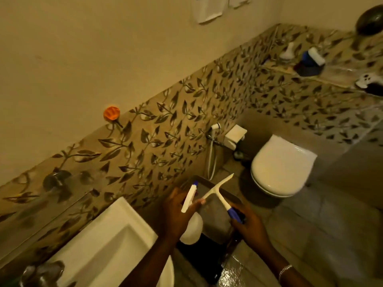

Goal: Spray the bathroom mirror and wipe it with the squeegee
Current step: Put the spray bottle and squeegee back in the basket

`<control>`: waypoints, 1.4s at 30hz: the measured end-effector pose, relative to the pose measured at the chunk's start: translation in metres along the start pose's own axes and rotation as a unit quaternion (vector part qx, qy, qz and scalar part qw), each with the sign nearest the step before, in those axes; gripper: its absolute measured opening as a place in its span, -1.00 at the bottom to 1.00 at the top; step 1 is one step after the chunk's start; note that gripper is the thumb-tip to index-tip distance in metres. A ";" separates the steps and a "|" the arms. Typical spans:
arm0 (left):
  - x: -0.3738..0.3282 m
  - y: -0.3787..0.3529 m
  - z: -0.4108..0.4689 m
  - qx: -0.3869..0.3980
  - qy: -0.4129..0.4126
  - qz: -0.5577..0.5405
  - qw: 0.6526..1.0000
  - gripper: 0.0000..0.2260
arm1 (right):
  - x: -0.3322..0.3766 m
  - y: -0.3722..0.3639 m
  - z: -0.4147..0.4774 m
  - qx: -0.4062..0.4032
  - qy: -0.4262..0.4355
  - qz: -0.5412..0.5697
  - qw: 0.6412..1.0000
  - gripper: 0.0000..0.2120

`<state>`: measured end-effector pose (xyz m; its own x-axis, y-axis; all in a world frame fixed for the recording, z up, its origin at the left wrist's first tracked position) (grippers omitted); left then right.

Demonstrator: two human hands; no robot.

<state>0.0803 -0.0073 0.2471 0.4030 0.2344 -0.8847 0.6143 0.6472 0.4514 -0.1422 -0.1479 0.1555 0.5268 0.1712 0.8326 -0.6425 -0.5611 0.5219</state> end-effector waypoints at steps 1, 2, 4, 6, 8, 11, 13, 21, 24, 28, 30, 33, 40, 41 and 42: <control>0.010 -0.014 0.003 0.007 0.010 -0.001 1.000 -0.70 | -0.014 -0.003 0.011 0.002 -0.009 -0.002 1.000 -0.53; 0.019 -0.028 0.005 0.012 0.013 -0.001 1.000 -0.73 | -0.028 -0.007 0.022 0.006 -0.015 -0.006 1.000 -0.54; 0.040 -0.049 0.008 0.016 0.019 0.010 1.000 -0.72 | -0.051 -0.020 0.046 0.018 -0.016 -0.012 1.000 -0.56; 0.065 -0.068 0.011 0.018 0.035 0.027 0.999 -0.82 | -0.071 -0.037 0.069 0.036 -0.011 -0.027 0.999 -0.58; 0.092 -0.085 0.013 -0.008 0.043 0.057 0.997 -0.81 | -0.090 -0.058 0.093 0.060 -0.012 -0.038 0.997 -0.59; 0.135 -0.113 0.014 -0.034 0.082 0.097 0.991 -0.77 | -0.109 -0.085 0.120 0.088 -0.004 -0.065 0.994 -0.58; 0.157 -0.130 0.015 -0.041 0.110 0.118 0.986 -0.74 | -0.120 -0.101 0.137 0.104 0.003 -0.070 0.992 -0.59; 0.216 -0.181 0.019 -0.045 0.111 0.154 0.981 -0.72 | -0.165 -0.133 0.173 0.142 0.008 -0.092 0.986 -0.60; 0.232 -0.191 0.020 -0.048 0.110 0.142 0.983 -0.67 | -0.178 -0.142 0.178 0.145 0.000 -0.091 0.985 -0.59; 0.238 -0.195 0.017 -0.053 0.093 0.146 0.984 -0.48 | -0.186 -0.149 0.183 0.140 -0.001 -0.097 0.985 -0.59; 0.242 -0.199 0.016 -0.047 0.093 0.149 0.983 -0.45 | -0.188 -0.150 0.184 0.140 0.001 -0.106 0.984 -0.58; 0.244 -0.205 0.017 -0.034 0.092 0.151 0.984 -0.40 | -0.189 -0.154 0.184 0.147 0.008 -0.122 0.982 -0.57; 0.246 -0.208 0.019 -0.012 0.098 0.207 0.973 -0.34 | -0.182 -0.157 0.188 0.147 0.005 -0.140 0.979 -0.58; 0.247 -0.208 0.018 -0.012 0.103 0.211 0.972 -0.37 | -0.183 -0.156 0.188 0.144 0.005 -0.145 0.979 -0.58; 0.249 -0.209 0.018 -0.008 0.107 0.209 0.972 -0.42 | -0.184 -0.154 0.187 0.143 -0.001 -0.153 0.978 -0.57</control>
<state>0.0643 -0.0969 -0.0659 0.4644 0.6239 -0.6285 0.4149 0.4737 0.7768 -0.0361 -0.2440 -0.1131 0.6720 0.3653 0.6442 -0.2716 -0.6877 0.6733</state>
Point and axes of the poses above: each hand's wrist, its own z-axis towards the middle knuckle, its own y-axis out of the back of the hand, x = y × z, the point moved 10 cm from there along z, towards the middle knuckle, and after that the axes turned 2 degrees about -z, right-handed, at the moved point
